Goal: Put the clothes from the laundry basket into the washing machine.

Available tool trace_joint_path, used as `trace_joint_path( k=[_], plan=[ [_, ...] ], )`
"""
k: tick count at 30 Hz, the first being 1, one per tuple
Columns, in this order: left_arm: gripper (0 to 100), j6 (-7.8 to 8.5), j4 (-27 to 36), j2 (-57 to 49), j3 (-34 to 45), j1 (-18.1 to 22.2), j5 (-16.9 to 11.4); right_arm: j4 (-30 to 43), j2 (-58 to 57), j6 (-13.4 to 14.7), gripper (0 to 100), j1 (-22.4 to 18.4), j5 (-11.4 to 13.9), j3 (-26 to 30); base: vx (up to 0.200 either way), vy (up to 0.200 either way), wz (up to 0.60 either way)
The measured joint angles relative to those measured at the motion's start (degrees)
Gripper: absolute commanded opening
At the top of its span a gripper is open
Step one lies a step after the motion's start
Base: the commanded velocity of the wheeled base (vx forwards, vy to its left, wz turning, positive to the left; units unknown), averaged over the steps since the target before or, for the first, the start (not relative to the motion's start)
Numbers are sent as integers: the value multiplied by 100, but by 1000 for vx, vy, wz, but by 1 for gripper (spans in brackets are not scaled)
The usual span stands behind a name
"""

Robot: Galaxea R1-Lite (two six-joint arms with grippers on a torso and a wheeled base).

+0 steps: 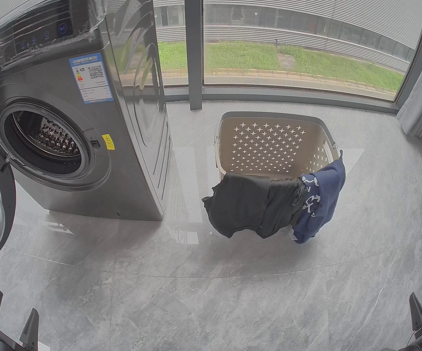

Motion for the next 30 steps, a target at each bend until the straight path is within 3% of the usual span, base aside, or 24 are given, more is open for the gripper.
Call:
trace_joint_path(
  k=[17,23,30],
  plan=[
    [100,0,0,0,0,2,0,0,2,0,100,2,2,0,0,-24,0],
    [100,0,0,0,0,2,-2,0,2,2,100,2,0,0,200,0,0],
    [100,0,-1,0,0,2,-2,0,5,0,100,2,0,0,0,0,0]
  ],
)
